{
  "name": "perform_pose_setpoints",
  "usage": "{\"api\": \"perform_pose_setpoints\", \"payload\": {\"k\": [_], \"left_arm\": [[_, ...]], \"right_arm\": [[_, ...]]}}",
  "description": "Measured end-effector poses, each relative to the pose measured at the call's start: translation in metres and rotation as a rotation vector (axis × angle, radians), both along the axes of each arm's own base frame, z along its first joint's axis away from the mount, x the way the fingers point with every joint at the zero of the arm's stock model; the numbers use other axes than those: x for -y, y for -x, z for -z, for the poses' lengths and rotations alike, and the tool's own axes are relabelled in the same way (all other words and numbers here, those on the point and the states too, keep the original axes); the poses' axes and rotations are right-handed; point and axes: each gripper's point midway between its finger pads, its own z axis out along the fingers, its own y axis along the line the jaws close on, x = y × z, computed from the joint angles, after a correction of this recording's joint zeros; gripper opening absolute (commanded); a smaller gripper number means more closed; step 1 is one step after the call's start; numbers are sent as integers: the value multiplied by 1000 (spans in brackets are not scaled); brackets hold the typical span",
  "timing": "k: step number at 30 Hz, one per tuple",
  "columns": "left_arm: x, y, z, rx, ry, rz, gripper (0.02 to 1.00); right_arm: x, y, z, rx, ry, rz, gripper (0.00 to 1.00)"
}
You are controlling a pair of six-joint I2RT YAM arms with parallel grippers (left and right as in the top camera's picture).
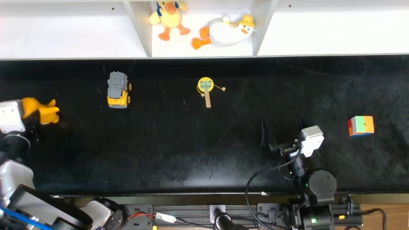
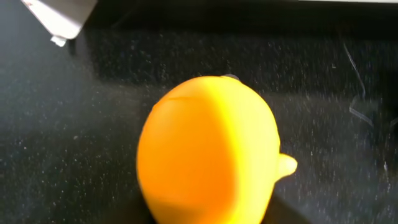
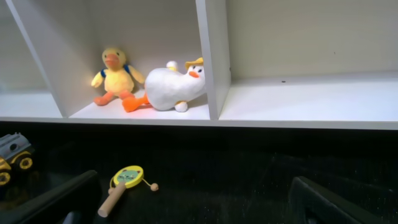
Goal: Store Toys
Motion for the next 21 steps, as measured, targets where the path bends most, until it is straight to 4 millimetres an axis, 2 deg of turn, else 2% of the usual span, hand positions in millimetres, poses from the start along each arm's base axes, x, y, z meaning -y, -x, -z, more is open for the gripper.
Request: {"api": "perform_pose_setpoints", "payload": {"k": [5,7,10,15,21], "left_arm": [[-1,-1,-3,16,64,-45,45],[-1,-2,-12,37,96,-63,36],[0,-8,-38,97,116,-66,36],[9,-28,-96,192,90,-33,36],[33,-60,-132,185,73,12,36]], "right_arm": [[0,0,0,0,0,0,996],[0,0,0,0,0,0,996],[0,0,0,0,0,0,996],[0,0,0,0,0,0,993],[0,0,0,0,0,0,998]]}}
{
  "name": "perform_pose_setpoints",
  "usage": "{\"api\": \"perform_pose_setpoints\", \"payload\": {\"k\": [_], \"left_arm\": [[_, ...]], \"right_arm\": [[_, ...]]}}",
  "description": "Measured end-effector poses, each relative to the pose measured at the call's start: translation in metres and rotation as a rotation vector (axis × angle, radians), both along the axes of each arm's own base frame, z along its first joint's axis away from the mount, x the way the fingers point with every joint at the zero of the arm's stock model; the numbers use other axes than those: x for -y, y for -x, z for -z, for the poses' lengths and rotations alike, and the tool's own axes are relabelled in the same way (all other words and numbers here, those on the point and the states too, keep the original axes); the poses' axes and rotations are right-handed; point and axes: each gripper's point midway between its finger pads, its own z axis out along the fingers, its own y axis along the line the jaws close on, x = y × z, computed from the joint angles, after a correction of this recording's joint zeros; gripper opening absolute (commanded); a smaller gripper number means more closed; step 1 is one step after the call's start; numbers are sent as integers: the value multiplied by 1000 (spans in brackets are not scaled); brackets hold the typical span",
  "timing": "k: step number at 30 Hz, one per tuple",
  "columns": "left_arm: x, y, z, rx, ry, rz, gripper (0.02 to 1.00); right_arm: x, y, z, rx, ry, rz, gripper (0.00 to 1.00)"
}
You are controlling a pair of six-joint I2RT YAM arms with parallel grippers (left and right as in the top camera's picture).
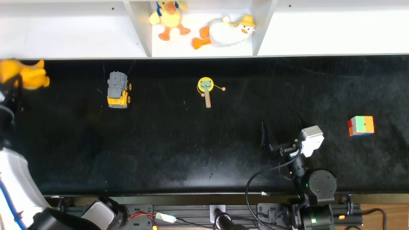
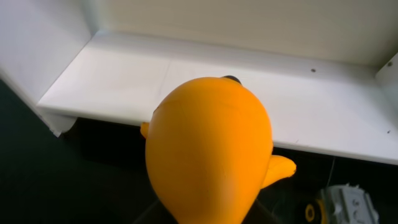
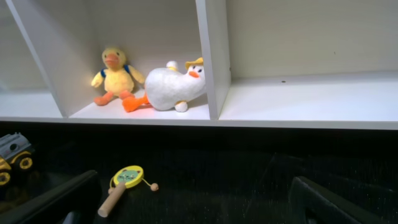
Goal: Store Toys
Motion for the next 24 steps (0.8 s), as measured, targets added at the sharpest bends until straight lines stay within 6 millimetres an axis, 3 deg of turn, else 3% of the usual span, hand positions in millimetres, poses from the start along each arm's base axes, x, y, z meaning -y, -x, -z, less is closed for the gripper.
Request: {"api": "perform_pose_setpoints", "payload": {"k": [7,17,24], "left_arm": [[19,-36,-21,-22,-60,18,38],[9,-86,15,-151,-63,-45,38],[-2,-105,24,-149,-76,-63,36]], "right_arm": [[0,0,0,0,0,0,996],[0,0,0,-1,0,0,996],[0,0,0,0,0,0,996]]}}
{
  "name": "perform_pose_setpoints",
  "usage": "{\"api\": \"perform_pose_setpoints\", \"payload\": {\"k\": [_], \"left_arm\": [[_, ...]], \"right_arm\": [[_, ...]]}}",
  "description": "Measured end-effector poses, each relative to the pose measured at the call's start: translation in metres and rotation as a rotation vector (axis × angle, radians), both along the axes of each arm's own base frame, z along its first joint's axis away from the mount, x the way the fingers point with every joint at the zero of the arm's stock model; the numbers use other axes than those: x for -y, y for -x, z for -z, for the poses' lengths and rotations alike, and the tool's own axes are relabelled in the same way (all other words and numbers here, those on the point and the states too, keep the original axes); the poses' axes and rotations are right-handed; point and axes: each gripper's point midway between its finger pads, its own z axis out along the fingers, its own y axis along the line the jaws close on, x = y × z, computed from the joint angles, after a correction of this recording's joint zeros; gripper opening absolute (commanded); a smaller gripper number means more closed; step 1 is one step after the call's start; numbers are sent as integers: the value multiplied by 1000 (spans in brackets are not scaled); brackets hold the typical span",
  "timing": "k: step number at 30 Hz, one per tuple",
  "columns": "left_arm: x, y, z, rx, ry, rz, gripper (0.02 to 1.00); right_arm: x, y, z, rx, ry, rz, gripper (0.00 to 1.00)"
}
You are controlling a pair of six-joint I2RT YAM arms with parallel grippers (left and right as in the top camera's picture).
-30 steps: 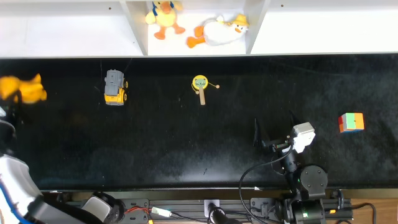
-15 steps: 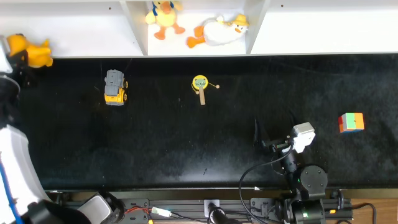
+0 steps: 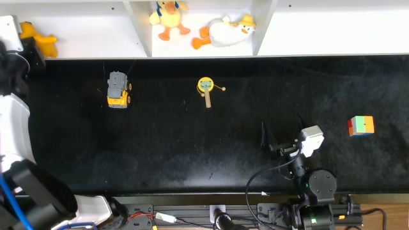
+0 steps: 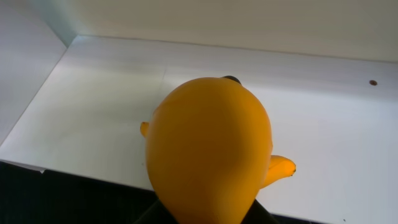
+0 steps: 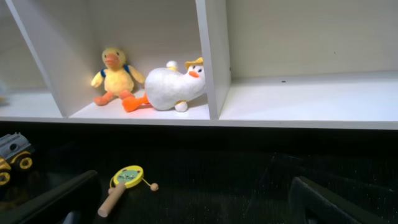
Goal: Store Toys
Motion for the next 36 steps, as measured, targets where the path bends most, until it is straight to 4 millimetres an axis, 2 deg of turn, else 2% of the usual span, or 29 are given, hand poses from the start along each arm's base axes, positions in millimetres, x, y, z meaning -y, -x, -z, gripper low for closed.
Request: {"api": "perform_pose_setpoints", "payload": {"k": [8,17,27,32,33,35,36], "left_arm": [[-7,-14,-5,19,-7,5,36],[-11,-27,12,-3,12,17,36],[-10,-40,13,1,11,34,47],[-9,-40,13,-3,13,36,126],[-9,-40,14,-5,14,35,207],[-8,-40,14,-9,11,39,467],[-8,-40,14,-11,12,40,516]], "right_arm": [[0,0,0,0,0,0,996],[0,0,0,0,0,0,993],[0,0,0,0,0,0,993],[0,0,0,0,0,0,996],[0,0,0,0,0,0,993],[0,0,0,0,0,0,996],[0,0,0,0,-1,0,1000]]}}
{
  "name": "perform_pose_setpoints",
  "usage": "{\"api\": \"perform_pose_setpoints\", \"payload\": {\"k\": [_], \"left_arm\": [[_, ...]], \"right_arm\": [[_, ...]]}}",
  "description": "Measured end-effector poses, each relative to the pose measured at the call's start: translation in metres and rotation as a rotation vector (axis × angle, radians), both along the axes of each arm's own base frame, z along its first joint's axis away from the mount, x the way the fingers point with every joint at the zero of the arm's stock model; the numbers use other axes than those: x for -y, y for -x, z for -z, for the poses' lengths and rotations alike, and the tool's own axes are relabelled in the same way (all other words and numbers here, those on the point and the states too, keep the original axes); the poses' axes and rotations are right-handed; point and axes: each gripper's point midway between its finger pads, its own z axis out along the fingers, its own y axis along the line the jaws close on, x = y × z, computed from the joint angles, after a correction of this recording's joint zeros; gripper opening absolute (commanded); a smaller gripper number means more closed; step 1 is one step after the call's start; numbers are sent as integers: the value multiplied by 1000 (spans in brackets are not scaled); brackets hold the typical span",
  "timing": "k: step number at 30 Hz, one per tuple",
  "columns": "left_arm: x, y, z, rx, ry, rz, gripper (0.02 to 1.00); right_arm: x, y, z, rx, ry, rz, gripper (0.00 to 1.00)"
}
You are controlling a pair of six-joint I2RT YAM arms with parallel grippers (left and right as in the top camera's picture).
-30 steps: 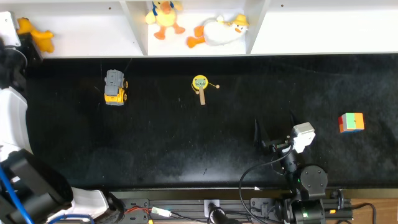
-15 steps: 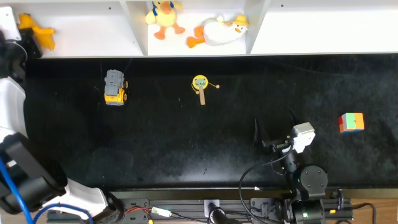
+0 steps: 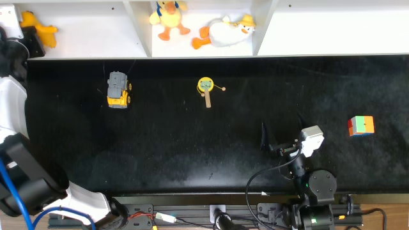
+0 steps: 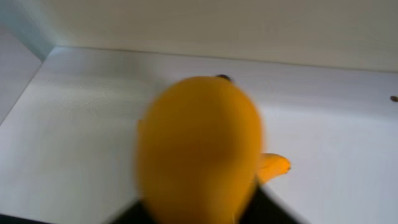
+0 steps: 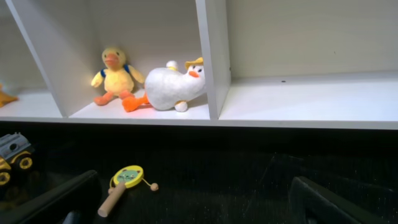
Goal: Store Toys
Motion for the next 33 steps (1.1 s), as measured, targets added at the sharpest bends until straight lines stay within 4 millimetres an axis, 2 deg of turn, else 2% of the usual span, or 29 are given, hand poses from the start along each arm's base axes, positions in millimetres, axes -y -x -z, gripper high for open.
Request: {"api": "perform_pose_setpoints", "payload": {"k": [1,4,5,14,21,24,29,33], "left_arm": [[0,0,0,-2,-1,1,577],[1,0,0,-5,-2,5,982],[2,0,1,-5,0,4,998],[2,1,2,-11,5,3,998],[7,9,7,-54,29,3,998],[11,17,-5,-51,28,3,998],[22,36,-44,-18,9,3,998],[32,54,-57,-34,18,3,998]], "right_arm": [[0,0,0,0,0,0,996],[0,0,0,0,0,-1,996],[0,0,0,0,0,0,996],[0,0,0,0,0,0,993],[0,0,0,0,0,0,996],[0,0,0,0,0,0,996],[0,0,0,0,0,0,996],[0,0,0,0,0,0,993]]}}
